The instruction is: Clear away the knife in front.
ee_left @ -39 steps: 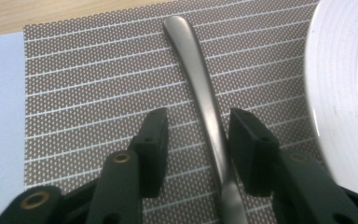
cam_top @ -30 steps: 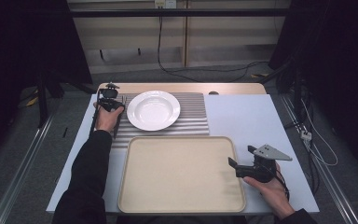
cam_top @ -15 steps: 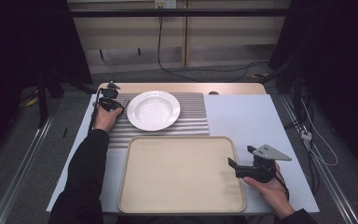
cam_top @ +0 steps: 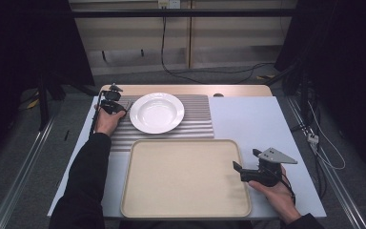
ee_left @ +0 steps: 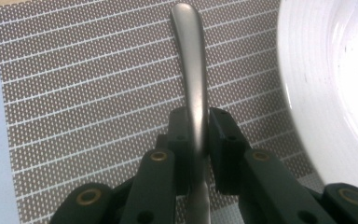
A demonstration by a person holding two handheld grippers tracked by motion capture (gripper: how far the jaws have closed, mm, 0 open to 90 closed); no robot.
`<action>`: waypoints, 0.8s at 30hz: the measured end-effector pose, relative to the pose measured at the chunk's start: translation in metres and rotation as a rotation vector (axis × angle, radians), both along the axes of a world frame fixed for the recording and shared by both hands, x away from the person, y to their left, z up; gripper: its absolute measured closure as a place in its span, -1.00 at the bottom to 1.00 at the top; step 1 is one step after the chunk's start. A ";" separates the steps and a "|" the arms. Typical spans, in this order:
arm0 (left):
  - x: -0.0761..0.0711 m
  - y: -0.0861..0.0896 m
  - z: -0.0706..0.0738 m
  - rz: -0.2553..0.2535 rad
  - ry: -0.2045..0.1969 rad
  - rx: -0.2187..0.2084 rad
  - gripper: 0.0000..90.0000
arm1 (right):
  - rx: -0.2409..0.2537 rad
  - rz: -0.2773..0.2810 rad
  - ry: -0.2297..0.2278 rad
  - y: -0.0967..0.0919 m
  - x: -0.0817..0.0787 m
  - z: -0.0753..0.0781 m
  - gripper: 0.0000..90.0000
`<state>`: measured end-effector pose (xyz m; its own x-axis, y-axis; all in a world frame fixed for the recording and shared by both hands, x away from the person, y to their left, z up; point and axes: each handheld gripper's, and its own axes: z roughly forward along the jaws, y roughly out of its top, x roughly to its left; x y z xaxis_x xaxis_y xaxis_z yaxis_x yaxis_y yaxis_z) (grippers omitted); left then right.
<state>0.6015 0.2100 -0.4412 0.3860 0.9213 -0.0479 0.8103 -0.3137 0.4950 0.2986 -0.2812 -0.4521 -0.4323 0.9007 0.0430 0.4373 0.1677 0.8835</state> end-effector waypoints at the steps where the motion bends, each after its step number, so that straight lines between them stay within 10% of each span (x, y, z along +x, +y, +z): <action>1: 0.000 0.000 0.001 -0.011 0.010 0.007 0.78 | -0.001 -0.002 0.001 0.000 0.000 0.000 -0.79; 24: -0.012 0.014 0.014 0.014 -0.007 -0.023 0.78 | -0.005 0.002 0.016 0.001 0.000 -0.001 -0.79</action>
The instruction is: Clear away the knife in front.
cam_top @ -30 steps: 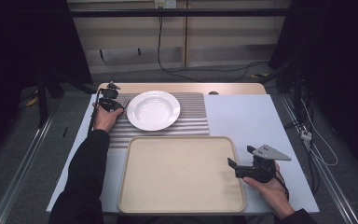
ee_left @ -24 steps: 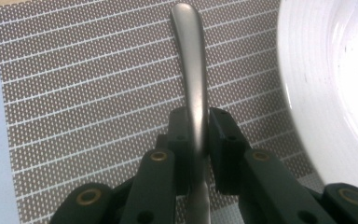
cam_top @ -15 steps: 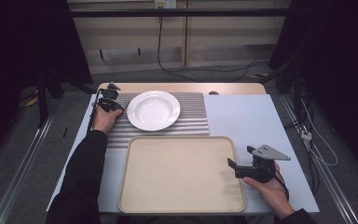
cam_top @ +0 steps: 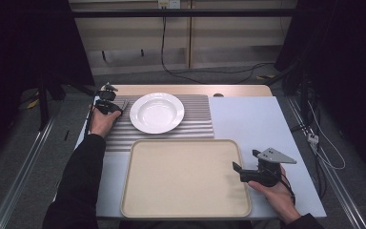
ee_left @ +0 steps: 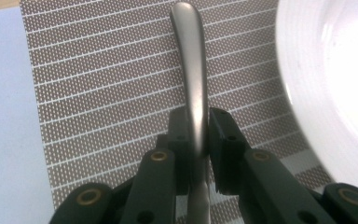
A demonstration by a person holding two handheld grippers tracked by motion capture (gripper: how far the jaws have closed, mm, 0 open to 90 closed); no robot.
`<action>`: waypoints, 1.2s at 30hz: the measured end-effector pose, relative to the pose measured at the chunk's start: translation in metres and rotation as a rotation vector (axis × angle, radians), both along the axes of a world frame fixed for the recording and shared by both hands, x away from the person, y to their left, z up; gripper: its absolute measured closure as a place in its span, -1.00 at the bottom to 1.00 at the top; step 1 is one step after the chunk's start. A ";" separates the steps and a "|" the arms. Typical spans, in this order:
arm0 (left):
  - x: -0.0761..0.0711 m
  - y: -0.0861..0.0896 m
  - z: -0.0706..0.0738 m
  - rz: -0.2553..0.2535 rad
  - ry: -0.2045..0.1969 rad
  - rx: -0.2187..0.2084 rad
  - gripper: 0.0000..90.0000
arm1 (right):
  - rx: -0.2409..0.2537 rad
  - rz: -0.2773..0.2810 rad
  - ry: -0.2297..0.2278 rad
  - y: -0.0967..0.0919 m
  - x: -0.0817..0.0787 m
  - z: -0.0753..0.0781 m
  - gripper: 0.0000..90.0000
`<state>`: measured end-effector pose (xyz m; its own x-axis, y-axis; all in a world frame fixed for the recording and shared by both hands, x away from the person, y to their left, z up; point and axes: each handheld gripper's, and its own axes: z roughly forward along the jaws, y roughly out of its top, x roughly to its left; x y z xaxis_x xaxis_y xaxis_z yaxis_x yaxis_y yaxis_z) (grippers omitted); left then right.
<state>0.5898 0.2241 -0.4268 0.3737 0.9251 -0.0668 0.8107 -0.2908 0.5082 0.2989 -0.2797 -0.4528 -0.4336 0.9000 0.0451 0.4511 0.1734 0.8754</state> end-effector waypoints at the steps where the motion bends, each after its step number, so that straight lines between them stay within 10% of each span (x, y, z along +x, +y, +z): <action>1: -0.001 0.001 0.001 -0.010 0.000 0.002 0.78 | 0.002 -0.001 0.003 0.000 0.000 0.000 -0.79; 36: -0.060 -0.008 0.053 -0.157 -0.126 -0.027 0.78 | 0.001 -0.005 -0.004 0.001 -0.002 0.001 -0.79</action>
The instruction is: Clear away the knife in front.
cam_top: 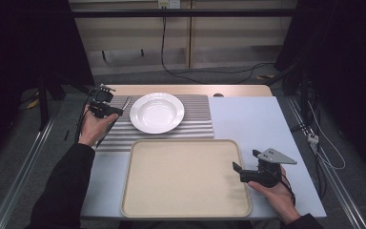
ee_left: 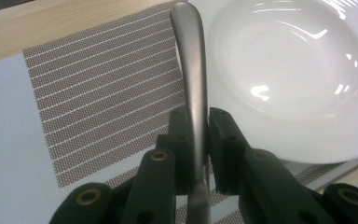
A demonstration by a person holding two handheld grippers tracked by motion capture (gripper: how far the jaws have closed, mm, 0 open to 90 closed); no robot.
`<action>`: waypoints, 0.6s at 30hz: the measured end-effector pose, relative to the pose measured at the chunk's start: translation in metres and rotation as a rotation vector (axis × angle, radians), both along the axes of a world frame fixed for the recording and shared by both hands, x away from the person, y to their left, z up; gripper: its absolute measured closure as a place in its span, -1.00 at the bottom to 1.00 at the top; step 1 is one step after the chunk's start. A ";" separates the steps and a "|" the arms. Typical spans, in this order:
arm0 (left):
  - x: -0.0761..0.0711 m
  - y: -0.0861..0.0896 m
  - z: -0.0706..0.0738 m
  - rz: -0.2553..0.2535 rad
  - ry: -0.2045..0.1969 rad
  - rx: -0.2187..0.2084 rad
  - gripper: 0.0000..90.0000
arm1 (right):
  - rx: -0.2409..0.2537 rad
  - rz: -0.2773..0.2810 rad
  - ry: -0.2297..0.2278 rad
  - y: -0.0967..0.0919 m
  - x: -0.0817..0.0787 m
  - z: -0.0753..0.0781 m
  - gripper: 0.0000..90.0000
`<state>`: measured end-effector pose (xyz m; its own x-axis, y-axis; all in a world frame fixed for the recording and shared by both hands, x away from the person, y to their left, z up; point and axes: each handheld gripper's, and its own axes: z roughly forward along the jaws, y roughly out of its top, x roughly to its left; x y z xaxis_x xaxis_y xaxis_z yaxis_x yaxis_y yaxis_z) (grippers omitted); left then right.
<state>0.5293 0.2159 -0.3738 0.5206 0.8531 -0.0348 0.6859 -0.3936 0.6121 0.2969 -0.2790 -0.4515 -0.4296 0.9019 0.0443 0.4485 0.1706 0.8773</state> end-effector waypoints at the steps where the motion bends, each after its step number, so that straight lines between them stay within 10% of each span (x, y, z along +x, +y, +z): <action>1: -0.002 -0.001 0.001 0.001 -0.003 -0.006 0.78 | 0.001 -0.001 0.000 0.000 0.000 0.000 -0.79; 18: -0.041 -0.018 0.014 -0.095 -0.033 -0.026 0.78 | 0.006 0.005 -0.013 0.000 -0.001 0.001 -0.79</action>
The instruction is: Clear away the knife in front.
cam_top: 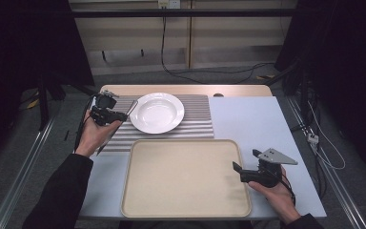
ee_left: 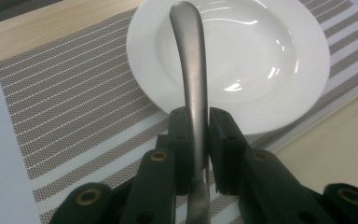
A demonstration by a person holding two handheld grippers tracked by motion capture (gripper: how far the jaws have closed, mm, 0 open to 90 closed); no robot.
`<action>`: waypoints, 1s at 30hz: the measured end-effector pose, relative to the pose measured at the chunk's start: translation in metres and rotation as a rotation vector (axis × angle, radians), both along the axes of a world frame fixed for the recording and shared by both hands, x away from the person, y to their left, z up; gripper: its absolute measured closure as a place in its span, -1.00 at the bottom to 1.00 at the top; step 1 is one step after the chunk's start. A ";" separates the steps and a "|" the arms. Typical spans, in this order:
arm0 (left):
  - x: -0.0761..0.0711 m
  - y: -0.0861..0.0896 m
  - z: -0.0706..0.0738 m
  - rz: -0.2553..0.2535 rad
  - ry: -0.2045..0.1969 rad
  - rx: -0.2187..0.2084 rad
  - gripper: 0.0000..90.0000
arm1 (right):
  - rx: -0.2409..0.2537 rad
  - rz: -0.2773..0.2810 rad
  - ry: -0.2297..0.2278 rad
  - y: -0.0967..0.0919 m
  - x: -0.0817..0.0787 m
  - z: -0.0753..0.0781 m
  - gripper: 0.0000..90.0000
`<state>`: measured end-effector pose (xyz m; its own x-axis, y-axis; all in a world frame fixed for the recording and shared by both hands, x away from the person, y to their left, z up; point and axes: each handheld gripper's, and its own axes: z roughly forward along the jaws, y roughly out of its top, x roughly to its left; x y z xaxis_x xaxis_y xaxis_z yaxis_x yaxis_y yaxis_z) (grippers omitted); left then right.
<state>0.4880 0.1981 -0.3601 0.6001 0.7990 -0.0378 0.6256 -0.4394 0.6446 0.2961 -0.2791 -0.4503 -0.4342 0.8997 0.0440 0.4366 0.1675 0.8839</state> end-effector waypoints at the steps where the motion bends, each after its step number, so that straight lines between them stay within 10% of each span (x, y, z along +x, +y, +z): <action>1: -0.003 -0.002 0.000 -0.007 -0.001 0.000 0.78 | 0.000 0.001 -0.001 0.000 0.000 0.000 -0.79; 30: -0.068 -0.051 -0.013 -0.095 0.023 0.012 0.78 | -0.008 0.009 -0.006 0.002 -0.001 0.001 -0.79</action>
<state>0.4200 0.1471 -0.3729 0.6724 0.7390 -0.0427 0.5951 -0.5054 0.6248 0.2956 -0.2771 -0.4496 -0.4425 0.8961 0.0337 0.4296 0.1788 0.8851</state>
